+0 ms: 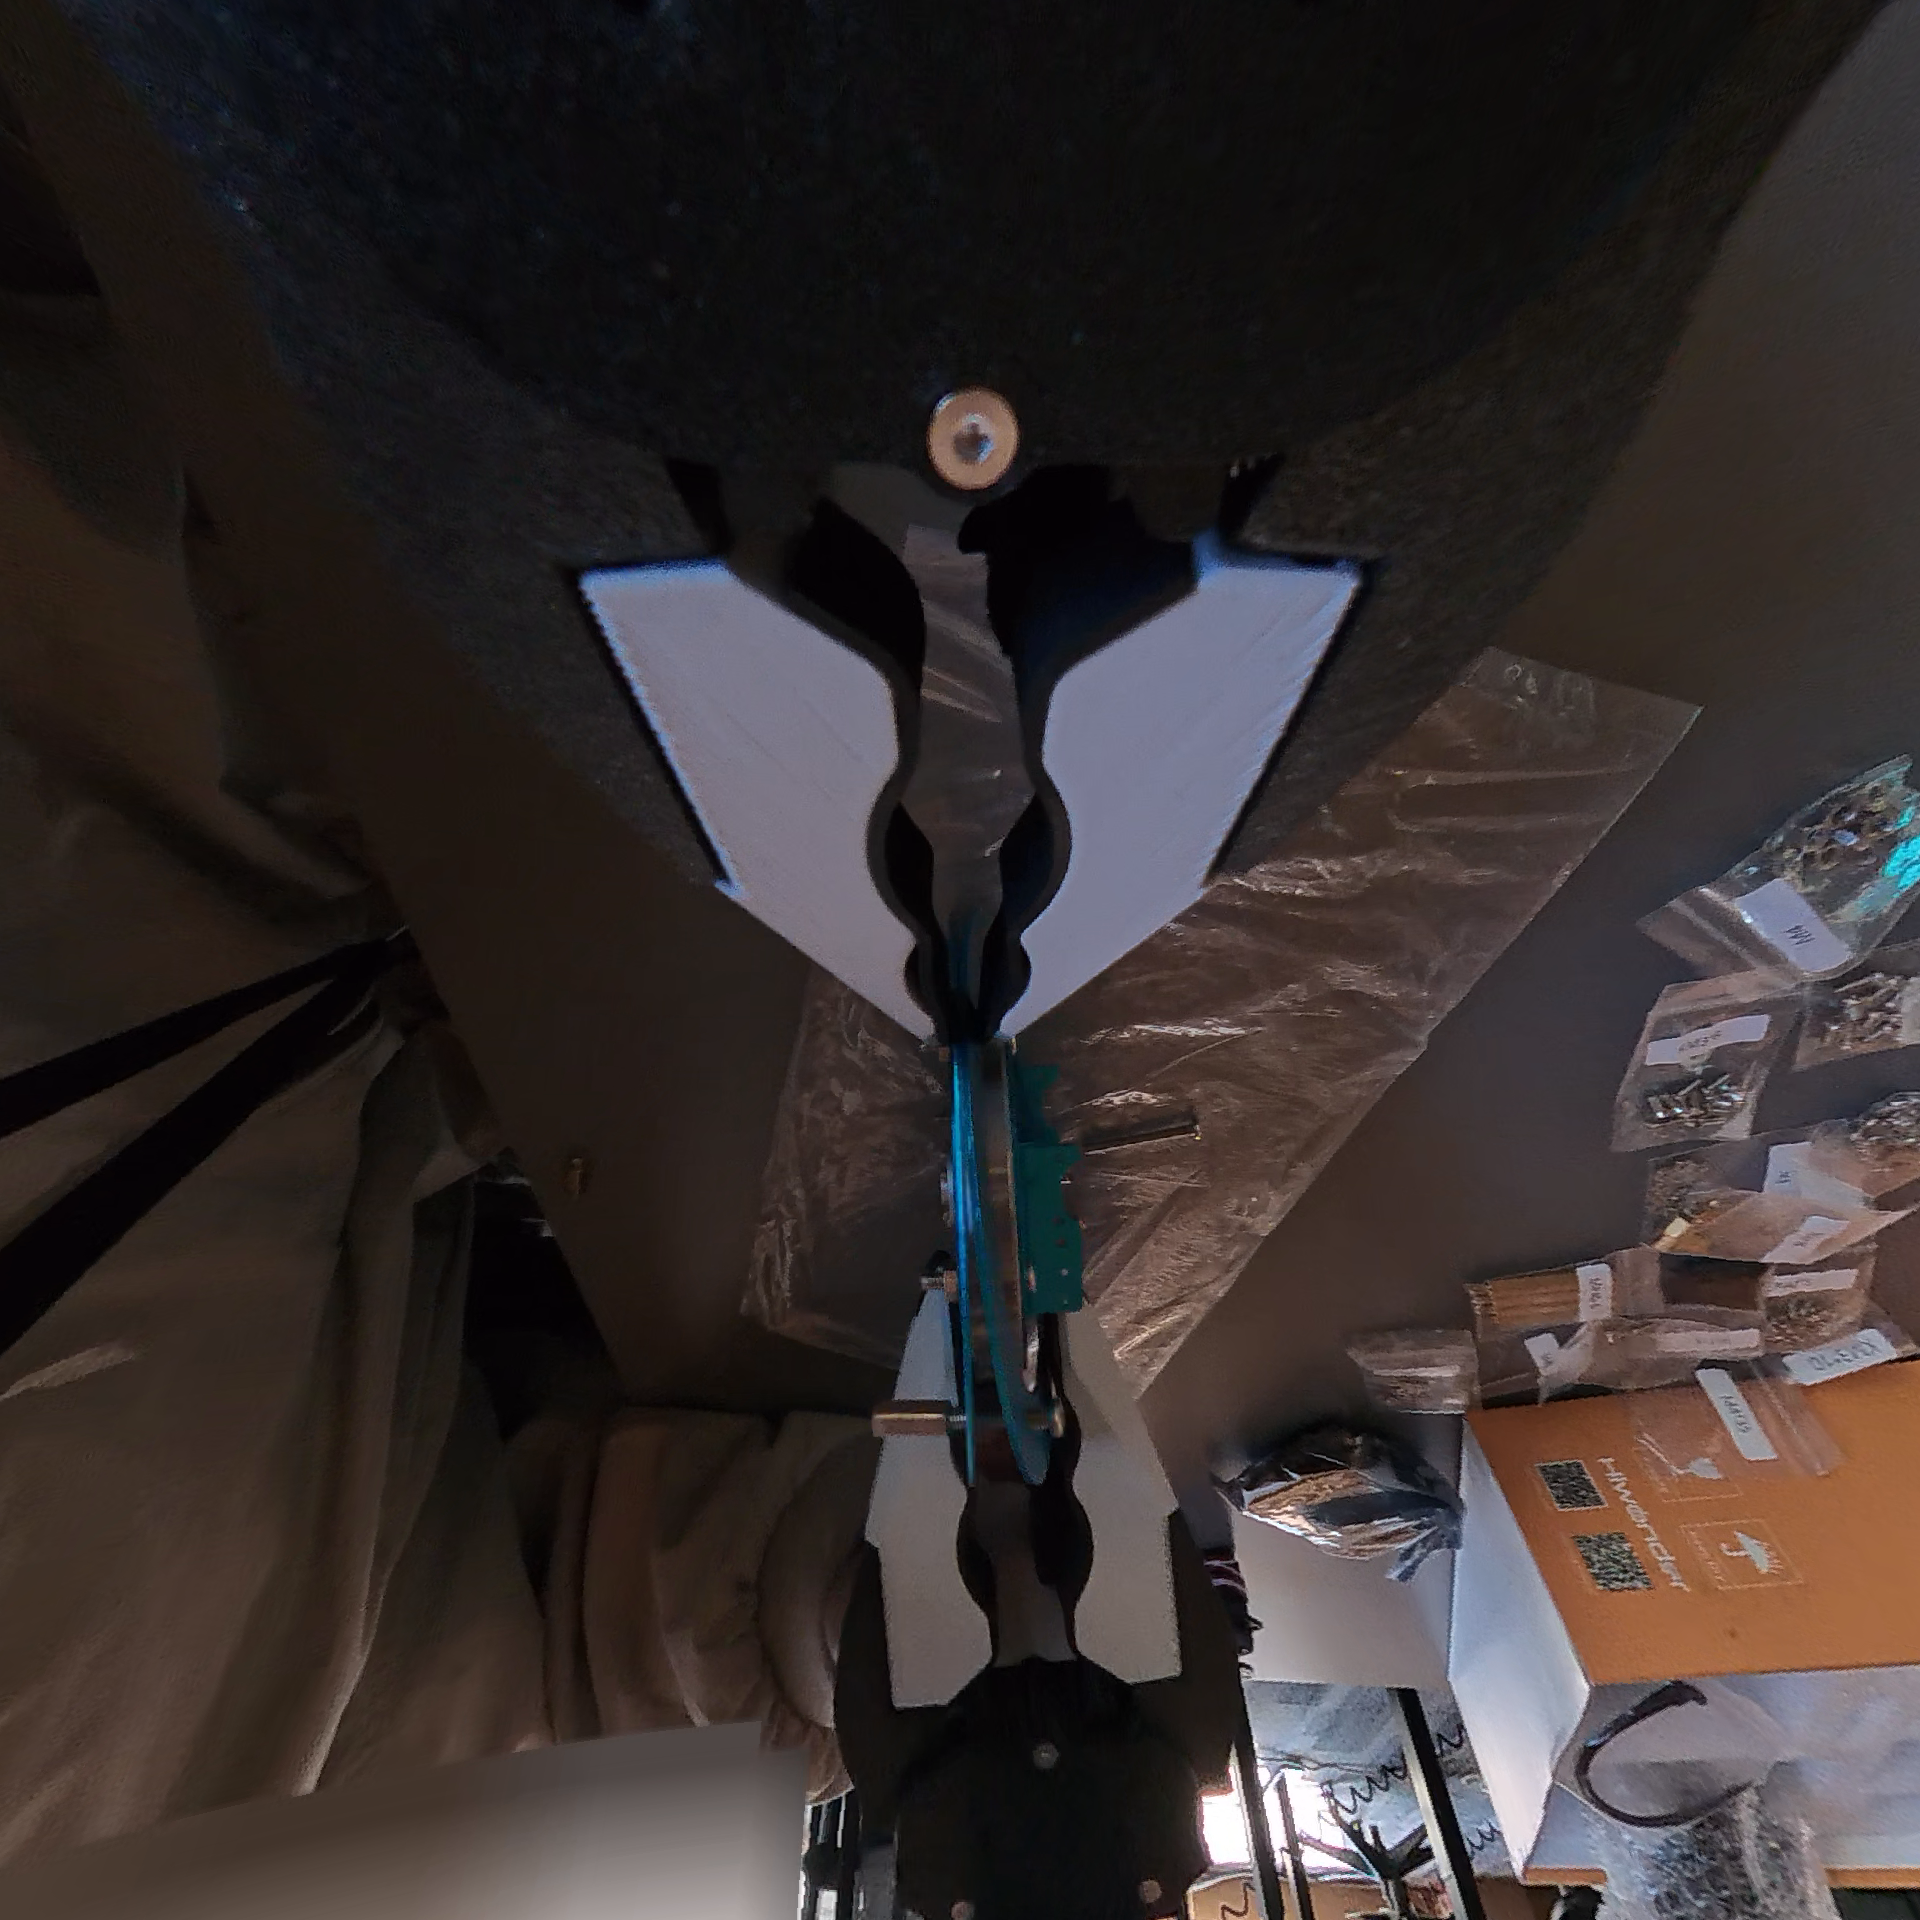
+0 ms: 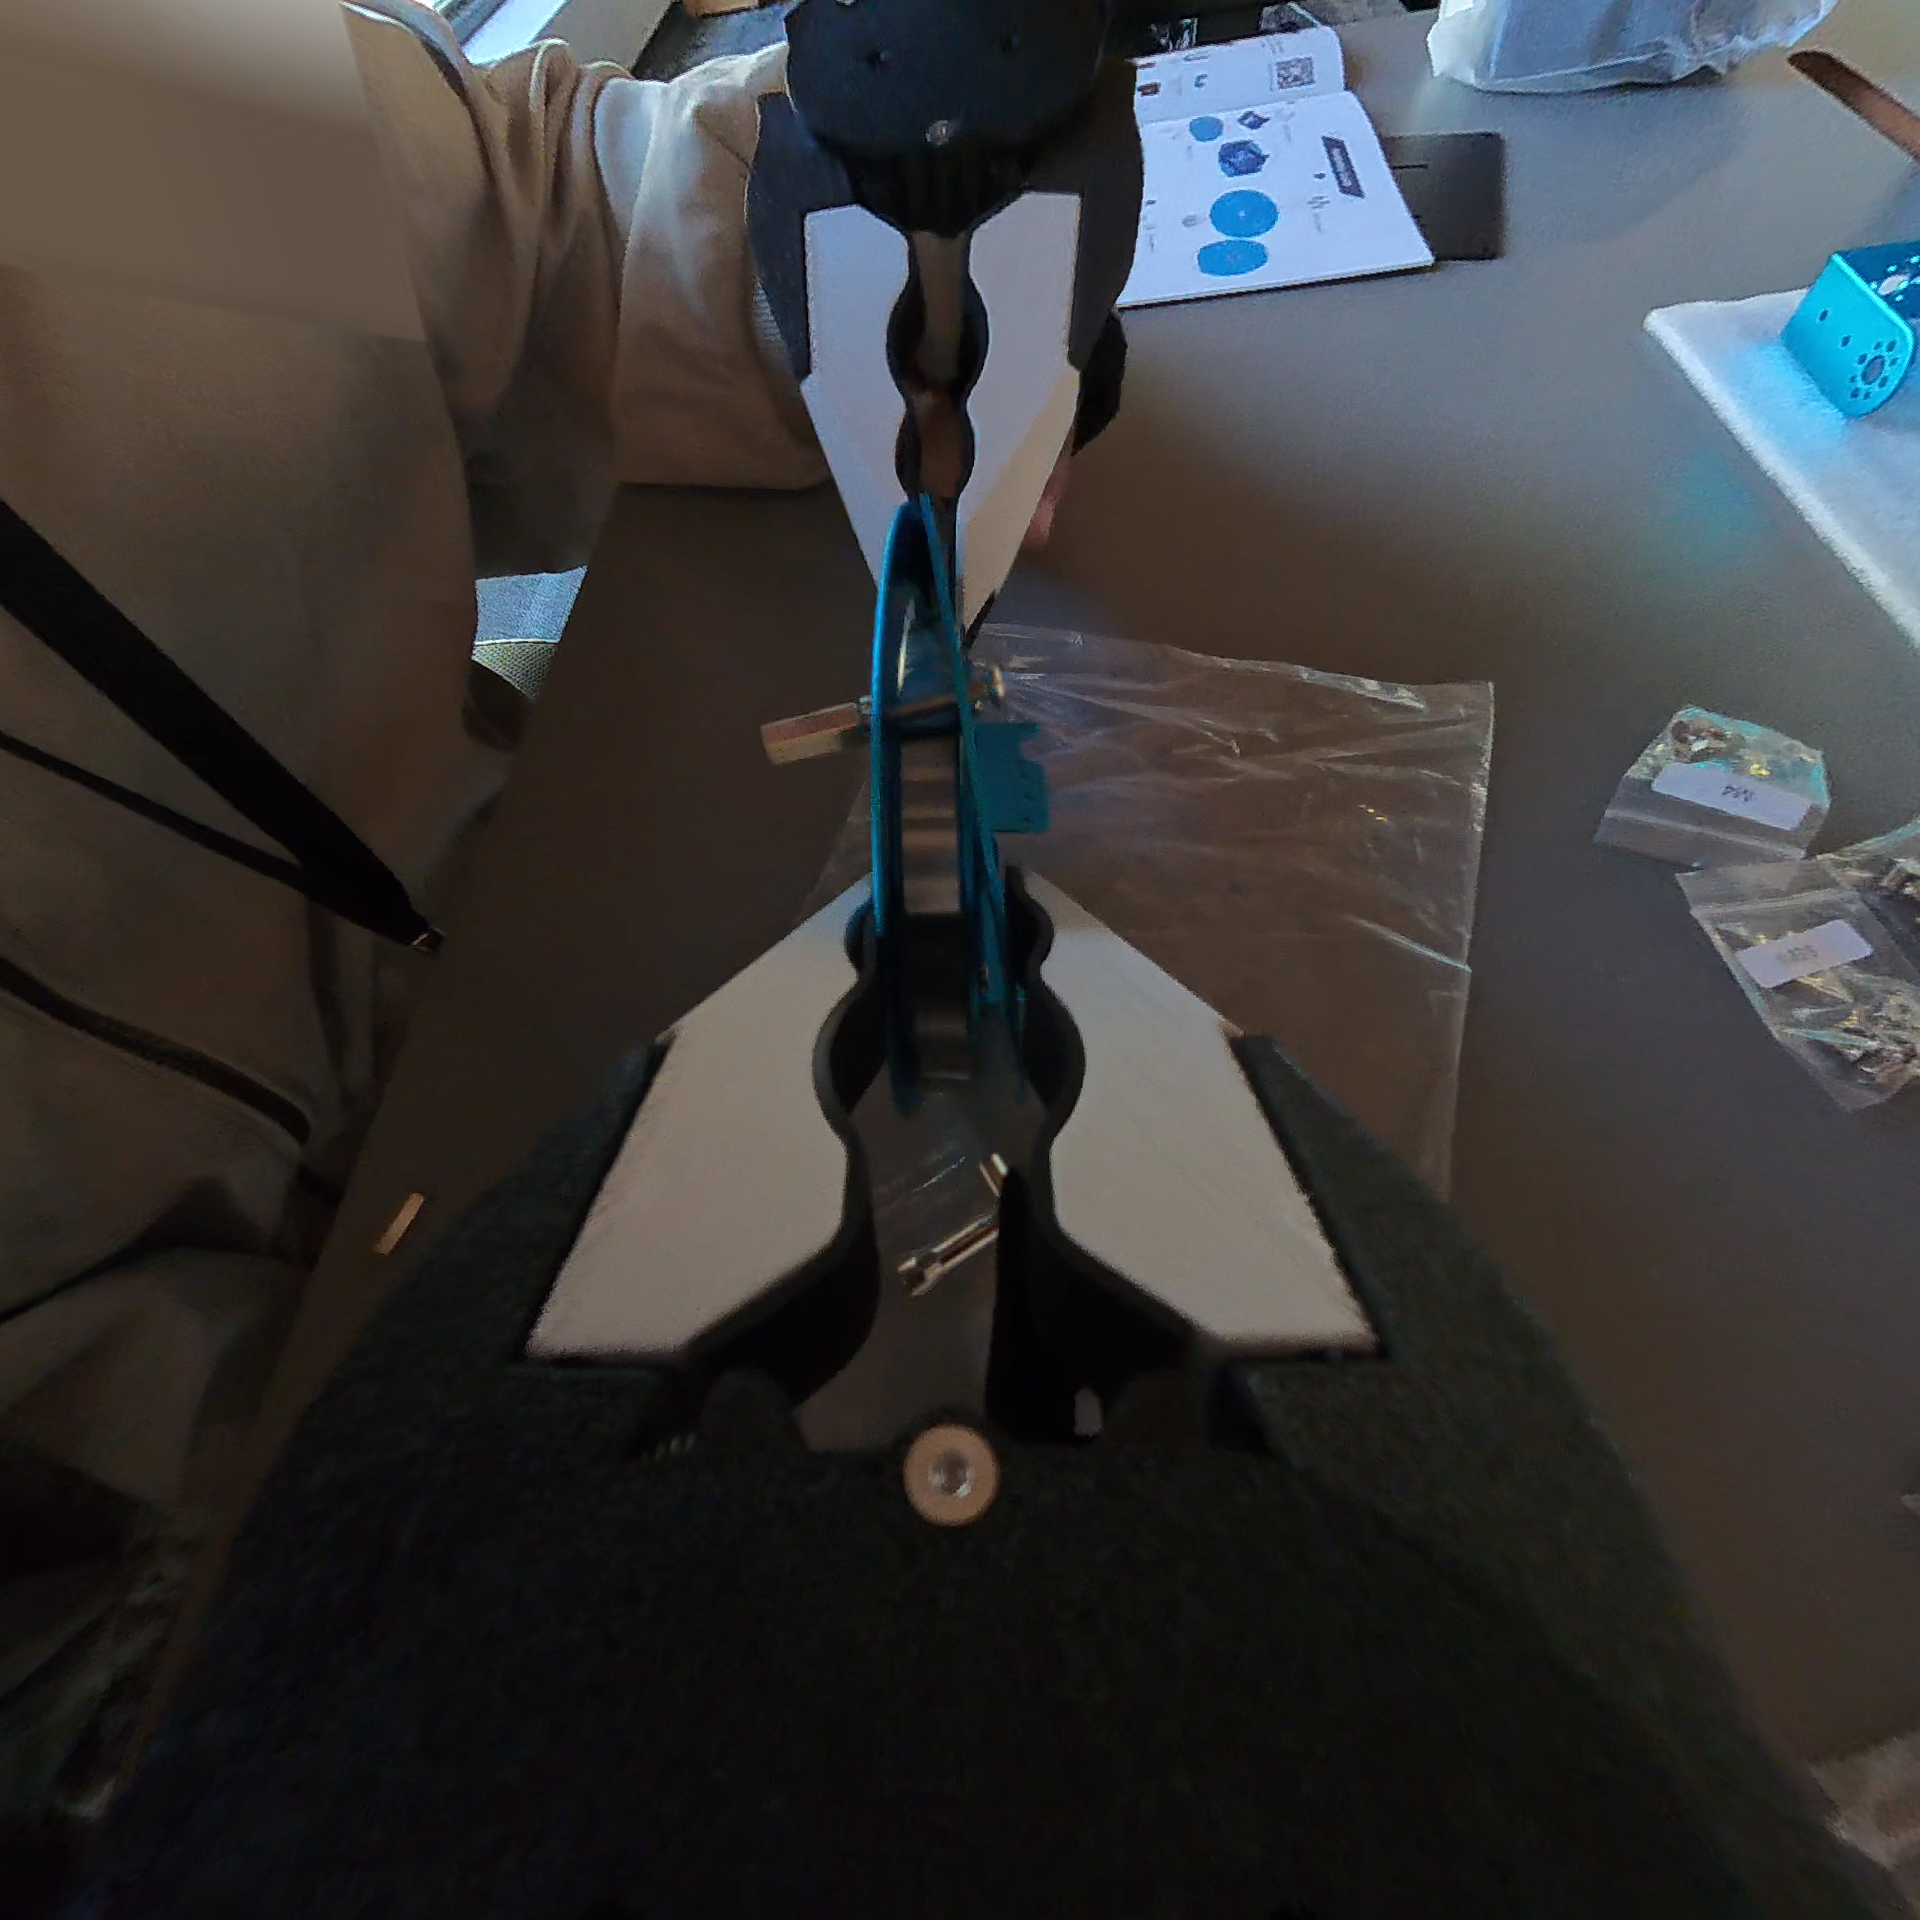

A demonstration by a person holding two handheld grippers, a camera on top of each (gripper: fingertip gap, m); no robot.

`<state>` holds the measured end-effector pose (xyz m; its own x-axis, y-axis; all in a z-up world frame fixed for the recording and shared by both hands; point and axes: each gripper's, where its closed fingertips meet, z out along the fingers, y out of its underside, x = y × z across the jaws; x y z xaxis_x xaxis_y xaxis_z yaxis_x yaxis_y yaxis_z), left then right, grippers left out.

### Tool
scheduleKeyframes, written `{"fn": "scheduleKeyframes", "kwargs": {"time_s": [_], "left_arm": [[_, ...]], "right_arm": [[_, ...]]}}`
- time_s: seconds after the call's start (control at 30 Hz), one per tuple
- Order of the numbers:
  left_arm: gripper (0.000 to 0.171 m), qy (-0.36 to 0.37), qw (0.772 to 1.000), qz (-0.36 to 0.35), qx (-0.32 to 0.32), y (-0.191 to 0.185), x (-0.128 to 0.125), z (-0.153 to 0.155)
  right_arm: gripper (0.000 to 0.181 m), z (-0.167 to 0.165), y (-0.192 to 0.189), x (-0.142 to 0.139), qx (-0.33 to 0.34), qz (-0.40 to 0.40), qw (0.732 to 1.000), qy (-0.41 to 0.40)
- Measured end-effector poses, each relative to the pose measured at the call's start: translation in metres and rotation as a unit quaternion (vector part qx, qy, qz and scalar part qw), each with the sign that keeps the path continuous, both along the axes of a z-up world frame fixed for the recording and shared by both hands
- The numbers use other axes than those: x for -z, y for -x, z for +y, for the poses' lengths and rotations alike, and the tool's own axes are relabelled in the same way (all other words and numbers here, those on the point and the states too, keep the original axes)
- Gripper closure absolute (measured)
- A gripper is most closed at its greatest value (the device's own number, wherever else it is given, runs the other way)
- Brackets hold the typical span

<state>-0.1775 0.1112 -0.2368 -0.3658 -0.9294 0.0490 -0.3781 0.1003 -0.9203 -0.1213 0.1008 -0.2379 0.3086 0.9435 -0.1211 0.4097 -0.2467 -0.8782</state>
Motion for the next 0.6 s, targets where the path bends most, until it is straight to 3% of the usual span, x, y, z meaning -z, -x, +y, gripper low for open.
{"fn": "scheduleKeyframes", "kwargs": {"time_s": [0.2, 0.33, 0.4, 0.5, 0.6], "left_arm": [[0.167, -0.001, 1.0, 0.015, 0.021, 0.005, 0.006, -0.003], [0.135, 0.003, 1.0, 0.019, -0.008, 0.0, 0.002, 0.005], [0.13, 0.008, 1.0, 0.003, -0.014, -0.003, -0.007, 0.003], [0.133, -0.011, 0.999, -0.028, -0.029, -0.009, -0.024, -0.001], [0.156, -0.041, 0.997, -0.045, -0.039, -0.011, -0.028, 0.0]], "right_arm": [[0.161, 0.0, 0.002, 0.0, -0.001, -0.008, 1.0, -0.021], [0.164, 0.002, 0.009, -0.009, 0.003, 0.007, 0.998, -0.057], [0.164, 0.003, 0.011, -0.012, 0.009, 0.012, 0.999, -0.047], [0.166, 0.004, 0.016, -0.014, 0.014, 0.018, 0.999, -0.034], [0.166, 0.007, 0.02, -0.015, 0.025, 0.029, 0.999, -0.029]]}}
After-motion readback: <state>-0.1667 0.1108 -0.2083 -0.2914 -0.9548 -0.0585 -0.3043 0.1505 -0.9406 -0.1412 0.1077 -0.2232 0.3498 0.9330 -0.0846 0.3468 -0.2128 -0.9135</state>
